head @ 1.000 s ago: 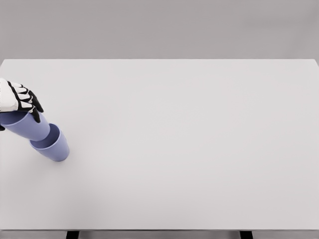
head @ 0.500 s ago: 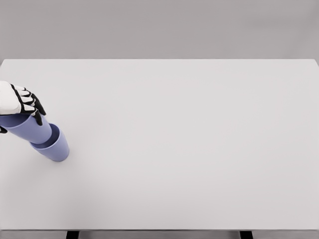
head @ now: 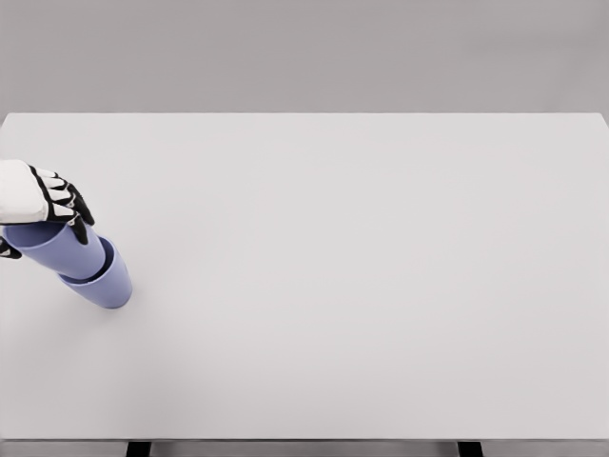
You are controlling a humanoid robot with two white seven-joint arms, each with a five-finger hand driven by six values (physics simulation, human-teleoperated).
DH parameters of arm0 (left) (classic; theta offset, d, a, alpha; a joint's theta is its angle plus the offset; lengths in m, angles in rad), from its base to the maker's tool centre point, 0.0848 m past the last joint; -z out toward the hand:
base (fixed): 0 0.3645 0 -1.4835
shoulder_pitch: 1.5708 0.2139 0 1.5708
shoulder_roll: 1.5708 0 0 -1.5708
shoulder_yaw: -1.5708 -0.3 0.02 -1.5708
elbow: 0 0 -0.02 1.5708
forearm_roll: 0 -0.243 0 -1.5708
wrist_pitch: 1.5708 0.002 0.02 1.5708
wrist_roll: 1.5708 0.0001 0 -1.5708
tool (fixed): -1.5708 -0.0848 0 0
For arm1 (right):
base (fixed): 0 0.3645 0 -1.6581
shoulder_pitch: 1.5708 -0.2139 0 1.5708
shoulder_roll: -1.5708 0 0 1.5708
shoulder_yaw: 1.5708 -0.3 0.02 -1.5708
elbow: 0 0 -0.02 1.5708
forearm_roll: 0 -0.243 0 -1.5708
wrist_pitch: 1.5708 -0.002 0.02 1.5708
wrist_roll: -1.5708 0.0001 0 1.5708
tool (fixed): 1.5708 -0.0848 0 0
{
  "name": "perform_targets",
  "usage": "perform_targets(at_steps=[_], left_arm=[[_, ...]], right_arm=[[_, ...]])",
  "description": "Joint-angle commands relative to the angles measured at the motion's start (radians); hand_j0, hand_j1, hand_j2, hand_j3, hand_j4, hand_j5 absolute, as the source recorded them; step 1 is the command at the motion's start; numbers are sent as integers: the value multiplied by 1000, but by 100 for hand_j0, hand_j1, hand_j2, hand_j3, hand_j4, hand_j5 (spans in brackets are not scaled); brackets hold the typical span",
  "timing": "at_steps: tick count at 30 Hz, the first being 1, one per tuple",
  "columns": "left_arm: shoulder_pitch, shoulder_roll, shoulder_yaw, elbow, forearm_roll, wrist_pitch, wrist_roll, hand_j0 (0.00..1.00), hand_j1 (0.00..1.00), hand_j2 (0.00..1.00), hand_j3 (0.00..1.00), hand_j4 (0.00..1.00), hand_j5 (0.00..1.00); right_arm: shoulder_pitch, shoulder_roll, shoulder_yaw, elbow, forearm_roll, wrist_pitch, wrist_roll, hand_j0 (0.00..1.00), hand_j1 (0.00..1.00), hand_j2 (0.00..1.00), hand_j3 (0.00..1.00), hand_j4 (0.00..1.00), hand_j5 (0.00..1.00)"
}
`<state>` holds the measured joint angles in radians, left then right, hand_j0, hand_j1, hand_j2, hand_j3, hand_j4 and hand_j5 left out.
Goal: Place the right cup on the left cup with left arm
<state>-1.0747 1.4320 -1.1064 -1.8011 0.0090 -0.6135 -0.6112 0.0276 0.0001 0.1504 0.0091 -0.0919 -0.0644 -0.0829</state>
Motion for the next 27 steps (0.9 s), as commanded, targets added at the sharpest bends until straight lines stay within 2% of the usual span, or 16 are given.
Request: perform_targets(at_steps=[1, 16, 20, 27], left_arm=[[-2, -2, 3, 0, 5, 3, 0, 63, 63, 63, 63, 63, 63], [18, -24, 5, 0, 0, 3, 0, 63, 63, 63, 63, 63, 63], [18, -24, 5, 0, -3, 3, 0, 67, 67, 67, 67, 67, 67], [18, -24, 5, 0, -3, 3, 0, 67, 67, 67, 67, 67, 67]], right_arm=[[0, 0, 0, 0, 0, 0, 0, 100, 100, 100, 100, 100, 100], [0, 0, 0, 0, 0, 0, 0, 100, 100, 100, 100, 100, 100], [0, 0, 0, 0, 0, 0, 0, 100, 100, 100, 100, 100, 100], [0, 0, 0, 0, 0, 0, 0, 100, 100, 100, 100, 100, 100]])
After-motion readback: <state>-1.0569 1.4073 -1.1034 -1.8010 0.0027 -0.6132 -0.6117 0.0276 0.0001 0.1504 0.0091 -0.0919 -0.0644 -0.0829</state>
